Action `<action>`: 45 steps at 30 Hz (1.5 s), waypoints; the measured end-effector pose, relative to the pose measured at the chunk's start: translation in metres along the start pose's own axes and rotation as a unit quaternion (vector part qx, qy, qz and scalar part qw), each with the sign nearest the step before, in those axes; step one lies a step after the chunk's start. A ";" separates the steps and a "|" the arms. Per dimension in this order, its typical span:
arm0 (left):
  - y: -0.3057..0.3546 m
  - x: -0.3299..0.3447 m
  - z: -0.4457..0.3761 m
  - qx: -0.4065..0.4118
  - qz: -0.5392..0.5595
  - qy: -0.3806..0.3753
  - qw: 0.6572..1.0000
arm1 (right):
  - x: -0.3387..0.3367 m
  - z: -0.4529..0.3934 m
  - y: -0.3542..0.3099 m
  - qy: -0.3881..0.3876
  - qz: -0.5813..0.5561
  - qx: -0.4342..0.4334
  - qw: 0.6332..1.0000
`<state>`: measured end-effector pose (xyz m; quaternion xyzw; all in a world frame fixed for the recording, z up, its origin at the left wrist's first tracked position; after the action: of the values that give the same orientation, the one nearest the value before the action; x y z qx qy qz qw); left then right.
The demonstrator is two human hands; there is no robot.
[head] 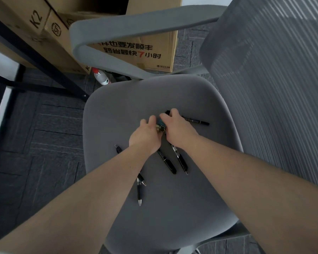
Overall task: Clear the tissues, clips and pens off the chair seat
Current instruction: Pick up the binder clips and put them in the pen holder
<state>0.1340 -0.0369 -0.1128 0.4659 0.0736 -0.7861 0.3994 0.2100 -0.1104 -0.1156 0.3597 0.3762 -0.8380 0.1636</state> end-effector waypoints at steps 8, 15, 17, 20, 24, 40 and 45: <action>0.000 -0.002 -0.014 -0.009 -0.021 -0.011 1.000 | 0.003 -0.003 0.000 0.006 0.026 -0.021 0.999; -0.009 -0.012 -0.006 0.006 0.008 -0.017 1.000 | -0.002 -0.001 -0.006 0.014 0.014 -0.004 1.000; -0.018 -0.018 0.001 -0.004 0.019 -0.025 1.000 | -0.006 0.002 -0.009 0.016 0.018 0.000 1.000; -0.034 -0.034 0.011 -0.012 0.040 -0.018 0.999 | -0.019 0.009 -0.022 0.022 0.019 0.006 1.000; -0.053 -0.068 0.034 -0.011 0.072 0.013 0.997 | -0.038 0.019 -0.053 0.019 0.031 -0.014 0.999; -0.230 -0.221 0.250 -0.112 0.123 0.155 0.974 | -0.037 0.093 -0.358 -0.021 0.147 -0.192 0.970; -0.334 -0.238 0.336 -0.184 0.124 0.198 0.955 | 0.015 0.132 -0.488 -0.028 0.161 -0.254 0.953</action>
<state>-0.2664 0.1562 0.1769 0.5361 0.2360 -0.5958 0.5495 -0.1290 0.1148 0.1845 0.3384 0.5088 -0.6872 0.3929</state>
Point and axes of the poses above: each hand's wrist, its own z-axis away from the middle knuckle, its own x-axis out of the palm, y = z × x, the point moved 4 cm from there along -z, towards the middle knuckle, and after that the axes turned 5 degrees about -z, right-handed, at the moved point
